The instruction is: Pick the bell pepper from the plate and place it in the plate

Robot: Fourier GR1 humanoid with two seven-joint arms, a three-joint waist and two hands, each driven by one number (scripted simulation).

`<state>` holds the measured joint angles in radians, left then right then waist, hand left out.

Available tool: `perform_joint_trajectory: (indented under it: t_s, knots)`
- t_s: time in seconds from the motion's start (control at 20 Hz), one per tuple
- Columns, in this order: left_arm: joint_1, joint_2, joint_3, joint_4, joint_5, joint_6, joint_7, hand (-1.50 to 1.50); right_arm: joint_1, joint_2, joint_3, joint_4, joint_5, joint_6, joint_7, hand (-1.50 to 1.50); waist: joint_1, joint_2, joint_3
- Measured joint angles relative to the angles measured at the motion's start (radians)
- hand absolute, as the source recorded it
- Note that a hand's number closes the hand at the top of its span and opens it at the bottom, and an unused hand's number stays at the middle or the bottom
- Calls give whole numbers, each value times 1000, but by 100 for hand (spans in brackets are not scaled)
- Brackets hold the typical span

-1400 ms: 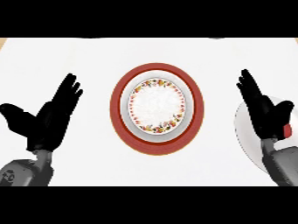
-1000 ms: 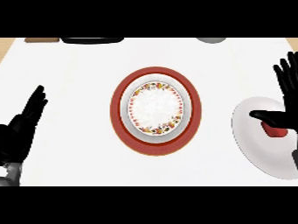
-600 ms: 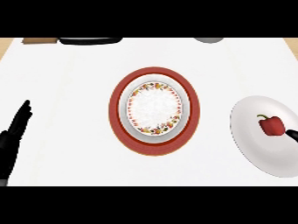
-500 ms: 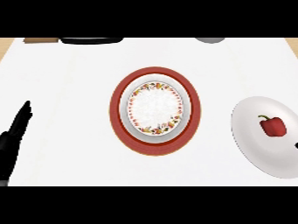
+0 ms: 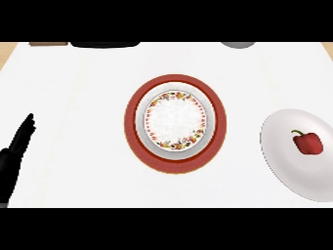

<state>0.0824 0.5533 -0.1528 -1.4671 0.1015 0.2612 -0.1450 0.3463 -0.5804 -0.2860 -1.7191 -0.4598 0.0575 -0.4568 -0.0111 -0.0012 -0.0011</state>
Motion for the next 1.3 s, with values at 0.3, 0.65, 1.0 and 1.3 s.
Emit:
perform_joint_trajectory:
  t_s: [0.3, 0.65, 1.0, 1.3]
  knots:
    - [5, -20, 1, 7, -18, -3, -18, 0, 4, -152, -21, 22, 91, 23, 165, -150, 11, 2, 0]
    - [-22, -31, 20, 27, -36, -26, -14, 0, -93, -228, 60, 68, 203, 58, 346, -150, 19, 3, 0]
    - [-11, -43, 40, 12, -47, -51, -10, 0, -221, -265, 159, 187, 333, 139, 424, -150, 23, 3, 1]
    - [5, -70, 46, -3, -82, -53, -4, 0, -330, -240, 236, 340, 480, 192, 390, -150, 23, 3, 2]
